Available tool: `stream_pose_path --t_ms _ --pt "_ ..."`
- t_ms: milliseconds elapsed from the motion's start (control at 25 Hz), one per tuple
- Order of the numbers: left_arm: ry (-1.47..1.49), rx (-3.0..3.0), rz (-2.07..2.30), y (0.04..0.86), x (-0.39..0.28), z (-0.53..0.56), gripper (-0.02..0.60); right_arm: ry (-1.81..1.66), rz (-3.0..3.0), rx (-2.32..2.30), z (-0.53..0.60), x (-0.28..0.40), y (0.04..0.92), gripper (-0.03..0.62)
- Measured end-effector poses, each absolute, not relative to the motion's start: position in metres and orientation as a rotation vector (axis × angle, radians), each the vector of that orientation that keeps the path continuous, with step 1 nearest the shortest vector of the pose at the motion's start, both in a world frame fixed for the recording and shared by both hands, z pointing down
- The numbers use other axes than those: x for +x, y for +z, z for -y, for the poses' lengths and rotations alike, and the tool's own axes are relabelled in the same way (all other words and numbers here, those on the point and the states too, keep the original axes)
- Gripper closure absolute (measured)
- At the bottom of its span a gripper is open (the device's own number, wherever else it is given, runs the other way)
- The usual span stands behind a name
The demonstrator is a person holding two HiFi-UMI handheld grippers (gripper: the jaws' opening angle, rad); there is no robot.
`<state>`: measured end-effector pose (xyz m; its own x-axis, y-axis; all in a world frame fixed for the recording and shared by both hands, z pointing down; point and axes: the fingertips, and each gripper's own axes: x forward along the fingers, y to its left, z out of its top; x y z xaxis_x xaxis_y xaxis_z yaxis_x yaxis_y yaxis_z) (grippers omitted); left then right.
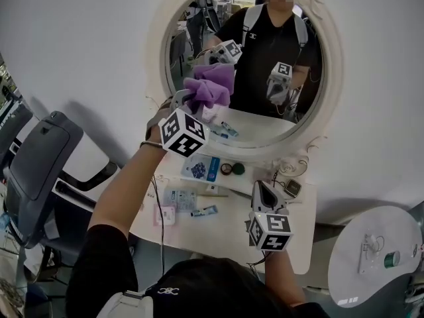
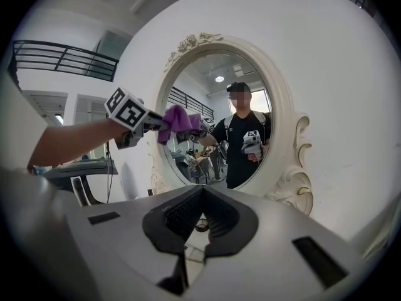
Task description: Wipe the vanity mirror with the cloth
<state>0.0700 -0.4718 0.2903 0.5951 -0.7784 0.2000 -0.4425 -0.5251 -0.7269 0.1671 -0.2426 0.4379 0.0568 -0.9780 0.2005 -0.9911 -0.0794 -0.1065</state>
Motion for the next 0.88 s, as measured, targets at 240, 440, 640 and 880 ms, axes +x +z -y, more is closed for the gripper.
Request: stream_pose_path --t_ms 240,440,640,880 --pt "-0.565 -2.049 -1.032 0.172 0.071 0.478 0.523 0.341 2.144 2.255 0.247 0.171 0.432 0.585" --pt "-0.513 -1.948 -1.078 0.098 0.073 0.483 0.523 0.335 2.159 2.276 0.249 0.176 0.428 0.586" --pt "-0.514 -1.927 -1.115 0.066 0.080 0.498 0.523 0.348 2.146 2.304 0.249 0.185 0.429 0.585" --pt "-0.528 -1.905 -1.119 0.069 0.084 0.503 0.523 0.382 2.118 2.327 0.250 0.197 0.436 0.585"
